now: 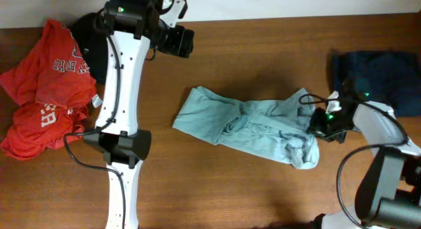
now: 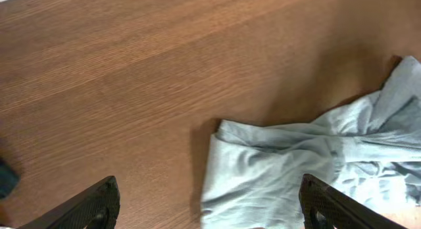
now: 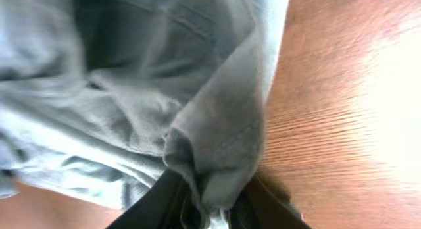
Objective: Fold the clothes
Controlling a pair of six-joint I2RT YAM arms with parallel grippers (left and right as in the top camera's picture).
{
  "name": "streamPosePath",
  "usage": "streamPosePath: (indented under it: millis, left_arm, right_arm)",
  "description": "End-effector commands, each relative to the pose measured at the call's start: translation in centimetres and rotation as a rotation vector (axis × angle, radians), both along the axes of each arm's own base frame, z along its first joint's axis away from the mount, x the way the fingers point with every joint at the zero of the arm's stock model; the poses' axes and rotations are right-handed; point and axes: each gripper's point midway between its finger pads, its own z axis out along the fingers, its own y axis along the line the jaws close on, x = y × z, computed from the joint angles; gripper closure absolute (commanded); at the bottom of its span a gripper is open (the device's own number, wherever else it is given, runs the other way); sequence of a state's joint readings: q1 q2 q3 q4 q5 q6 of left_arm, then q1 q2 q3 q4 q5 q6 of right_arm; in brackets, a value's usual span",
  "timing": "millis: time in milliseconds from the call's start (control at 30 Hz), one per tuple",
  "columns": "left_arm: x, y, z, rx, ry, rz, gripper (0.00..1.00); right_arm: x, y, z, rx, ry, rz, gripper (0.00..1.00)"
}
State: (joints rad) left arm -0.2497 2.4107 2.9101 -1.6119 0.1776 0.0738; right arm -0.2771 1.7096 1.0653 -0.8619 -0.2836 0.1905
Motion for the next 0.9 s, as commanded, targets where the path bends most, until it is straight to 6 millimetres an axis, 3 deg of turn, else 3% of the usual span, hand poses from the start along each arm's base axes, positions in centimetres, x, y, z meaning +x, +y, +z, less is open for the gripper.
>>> streamPosePath:
  millis: [0,33,167,333,533,700,867]
  left_arm:
    - [0.8,2.2,1.9,-0.014,-0.058,0.065,0.13]
    - [1.0,2.6,2.1,-0.016,-0.065,0.074,0.09]
    - [1.5,4.7,3.2,-0.025,-0.098,0.121,0.07]
    - [2.0,8.4,3.5,-0.023,-0.102,0.194,0.06]
    - [1.9,11.3,3.2,-0.017,-0.083,0.252,0.06]
    - [1.7,12.4,3.0,-0.014,-0.07,0.274,0.06]
    - [1.7,12.5,3.0,-0.014,-0.069,0.276,0.06]
  right_arm:
    - [1.9,0.9,4.3,0.024,-0.121,0.101,0.8]
    - [2.0,1.3,4.7,0.033,-0.123,0.113,0.8]
    - [2.3,4.3,5.7,0.052,-0.12,0.201,0.8]
    - [2.8,10.5,6.7,0.069,-0.134,0.31,0.8]
    - [4.3,16.3,8.7,0.061,-0.227,0.399,0.8]
    - [5.6,20.9,10.5,0.066,-0.341,0.458,0.8]
    - [6.2,23.9,10.7,0.073,-0.403,0.508,0.8]
